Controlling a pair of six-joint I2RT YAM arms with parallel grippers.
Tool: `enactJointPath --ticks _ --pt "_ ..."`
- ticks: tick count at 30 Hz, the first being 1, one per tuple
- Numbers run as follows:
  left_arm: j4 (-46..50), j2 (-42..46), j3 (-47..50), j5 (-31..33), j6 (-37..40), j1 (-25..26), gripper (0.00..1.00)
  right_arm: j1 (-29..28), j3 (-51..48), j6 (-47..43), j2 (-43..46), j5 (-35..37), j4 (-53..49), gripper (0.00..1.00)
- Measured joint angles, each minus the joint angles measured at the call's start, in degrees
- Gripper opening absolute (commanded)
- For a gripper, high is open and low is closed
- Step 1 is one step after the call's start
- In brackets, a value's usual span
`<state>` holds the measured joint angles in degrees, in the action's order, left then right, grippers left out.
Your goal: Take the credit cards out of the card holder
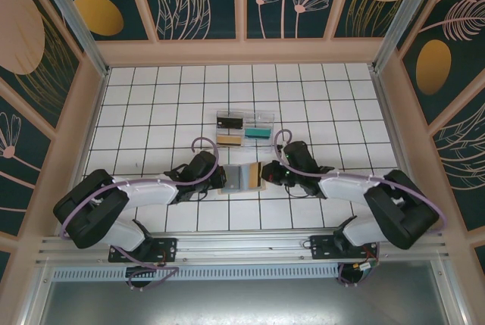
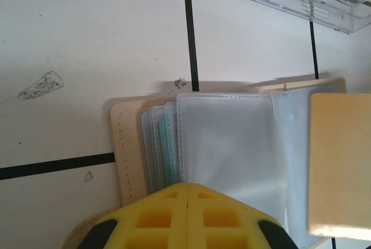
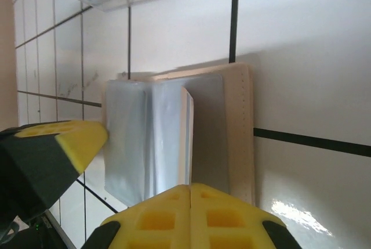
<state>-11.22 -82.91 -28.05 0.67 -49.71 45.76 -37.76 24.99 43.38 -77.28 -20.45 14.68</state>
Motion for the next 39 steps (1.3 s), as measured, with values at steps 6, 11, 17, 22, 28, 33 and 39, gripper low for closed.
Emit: enactJointPath --ticks 6,11,17,22,28,33,39 --pt "3.23 3.82 -0.90 0.15 0.70 -0.02 0.61 0.28 3.15 -5.66 6.82 3.04 -9.75 0.00" --pt "4.24 9.88 -1.66 1.88 1.14 -0.02 0.98 0.28 12.66 -13.16 7.50 7.54 -19.08 0.00" --pt "5.97 19.45 -0.66 7.32 1.20 -0.02 0.99 -2.27 23.39 -23.89 7.21 14.75 -24.87 0.00" --pt "7.56 29.53 4.00 11.98 0.98 -0.02 0.99 -7.10 31.45 -40.17 2.69 19.04 -27.08 0.00" --pt "11.50 42.07 9.73 16.13 0.28 -0.02 0.99 -9.60 41.20 -59.95 -6.58 20.52 -31.15 0.00" --pt "14.60 51.41 13.14 18.12 -0.57 -0.02 0.99 -12.98 48.68 -74.12 -15.19 26.10 -35.08 0.00" --pt "17.70 57.31 14.60 20.06 -1.05 0.00 0.99 -15.02 52.09 -83.71 -22.97 31.28 -37.46 0.00"
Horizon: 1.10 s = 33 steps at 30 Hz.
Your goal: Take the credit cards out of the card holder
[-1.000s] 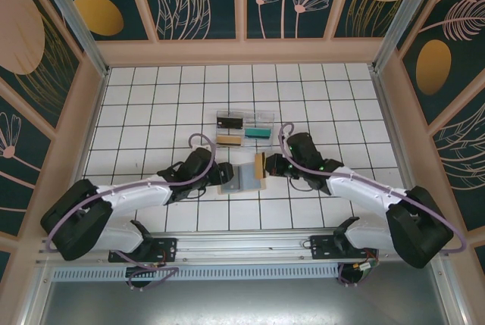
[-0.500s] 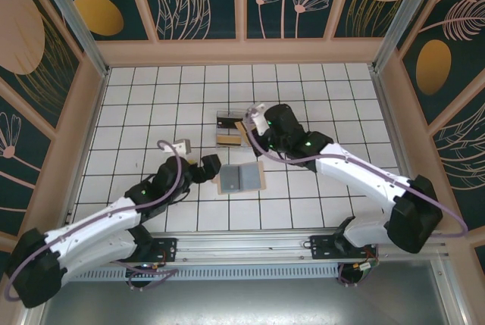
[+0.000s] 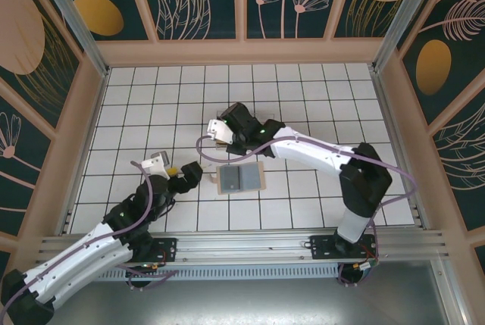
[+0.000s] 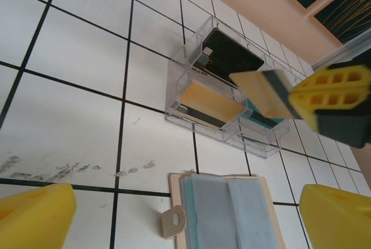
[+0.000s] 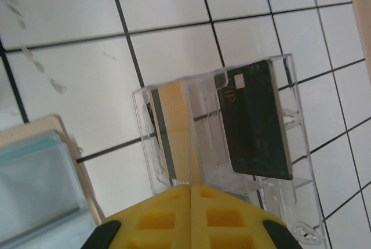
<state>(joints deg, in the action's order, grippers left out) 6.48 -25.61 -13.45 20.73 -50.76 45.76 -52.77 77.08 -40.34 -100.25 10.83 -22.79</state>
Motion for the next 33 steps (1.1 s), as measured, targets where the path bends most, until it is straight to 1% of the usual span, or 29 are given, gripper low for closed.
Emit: enactJointPath --ticks 7,15,25,27,29,32,33 --pt "1.44 0.17 0.94 1.03 -0.15 -0.02 0.99 0.11 1.99 -4.22 -5.84 2.36 -0.50 0.00" --pt "1.46 -0.50 1.16 1.88 -0.13 -0.02 0.99 0.11 4.83 -4.61 -9.07 2.60 -0.59 0.00" --pt "1.46 -0.98 1.57 2.29 -0.15 0.00 0.99 0.11 5.18 -4.55 -11.45 2.12 -0.57 0.00" --pt "1.46 -1.09 1.57 2.29 -0.13 -0.02 0.99 0.11 5.27 -4.35 -12.04 2.19 -0.57 0.05" --pt "1.44 -1.07 1.60 2.29 -0.13 0.00 0.99 0.11 5.73 -3.93 -12.94 2.27 -0.61 0.17" --pt "1.44 -1.07 1.62 2.29 -0.13 -0.02 0.99 0.20 7.06 -3.23 -14.27 2.75 -0.57 0.20" --pt "1.46 -1.09 1.64 2.29 -0.13 -0.02 0.99 0.28 7.37 -3.02 -14.47 2.84 -0.52 0.23"
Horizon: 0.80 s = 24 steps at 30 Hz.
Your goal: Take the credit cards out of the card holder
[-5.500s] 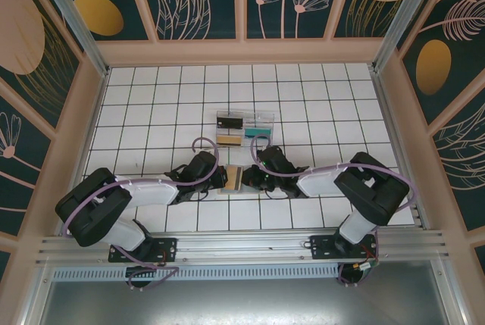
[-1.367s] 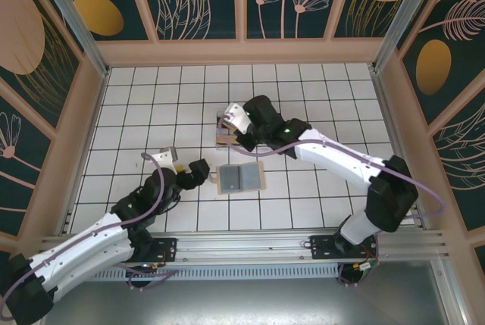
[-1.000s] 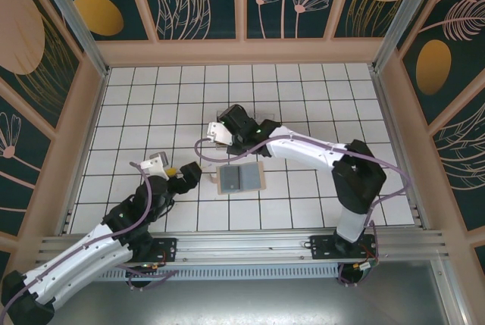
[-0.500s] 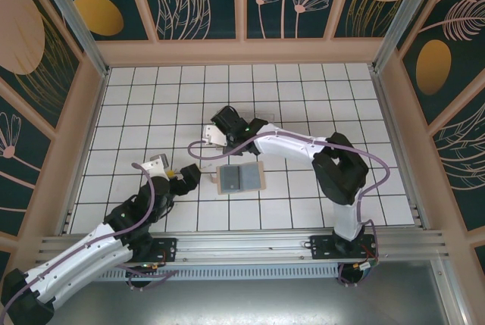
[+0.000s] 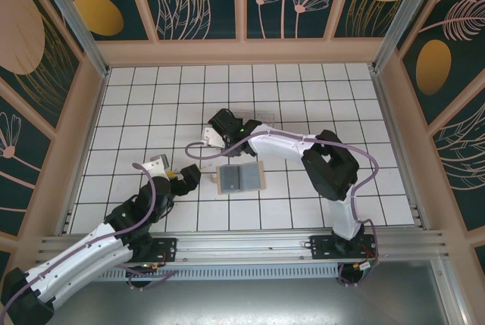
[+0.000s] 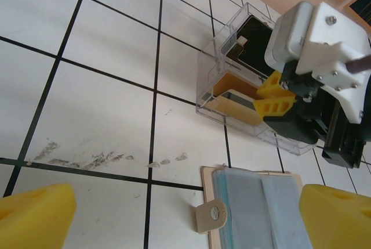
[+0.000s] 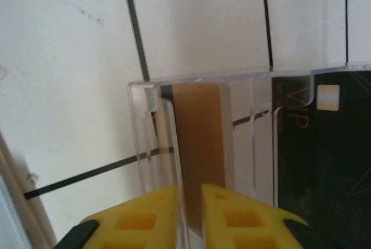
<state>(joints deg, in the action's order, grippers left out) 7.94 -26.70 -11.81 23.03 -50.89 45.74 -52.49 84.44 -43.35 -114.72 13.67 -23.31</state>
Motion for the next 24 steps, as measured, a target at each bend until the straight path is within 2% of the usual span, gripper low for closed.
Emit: enactJointPath --ticks 6,7,9,12,24 --pt "0.00 0.00 0.04 0.00 0.02 0.00 0.99 0.44 0.44 0.39 -0.11 0.83 0.68 0.25" --pt "-0.02 0.00 0.04 0.00 0.02 0.00 0.99 0.55 0.44 0.39 -0.11 0.98 0.74 0.27" --pt "0.00 0.00 0.04 0.00 0.02 0.00 0.99 0.79 0.44 0.74 -0.11 1.14 0.83 0.38" --pt "-0.02 -0.22 0.04 0.00 0.02 0.02 0.99 0.94 0.44 1.14 -0.11 1.05 0.81 0.41" --pt "-0.42 -2.08 0.04 0.00 0.11 0.00 0.98 1.03 -0.63 1.70 -0.11 3.50 3.63 0.40"
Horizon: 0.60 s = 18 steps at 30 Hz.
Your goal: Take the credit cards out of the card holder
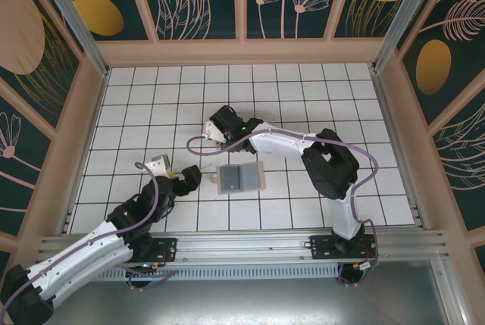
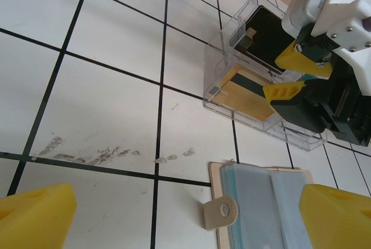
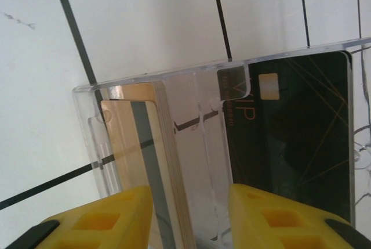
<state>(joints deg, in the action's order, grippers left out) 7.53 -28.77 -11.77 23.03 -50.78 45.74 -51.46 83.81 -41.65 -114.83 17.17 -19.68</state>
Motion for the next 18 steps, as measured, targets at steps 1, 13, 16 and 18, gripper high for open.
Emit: enactJointPath --ticks 1,13,16,18 --pt "0.00 -0.07 0.00 0.00 0.07 0.02 0.99 0.00 -0.15 0.11 0.00 0.20 0.24 0.40" --pt "-1.95 -4.79 -0.57 -4.39 0.11 0.00 0.95 0.00 -13.00 13.81 14.12 -0.79 5.40 0.41" --pt "-4.37 -8.79 -1.95 -7.52 0.07 0.00 0.93 0.00 -20.02 20.85 22.58 -2.19 8.52 0.41" --pt "-6.12 -11.85 -3.13 -9.42 -0.09 0.00 0.88 0.00 -23.91 25.00 26.56 -3.21 10.19 0.42"
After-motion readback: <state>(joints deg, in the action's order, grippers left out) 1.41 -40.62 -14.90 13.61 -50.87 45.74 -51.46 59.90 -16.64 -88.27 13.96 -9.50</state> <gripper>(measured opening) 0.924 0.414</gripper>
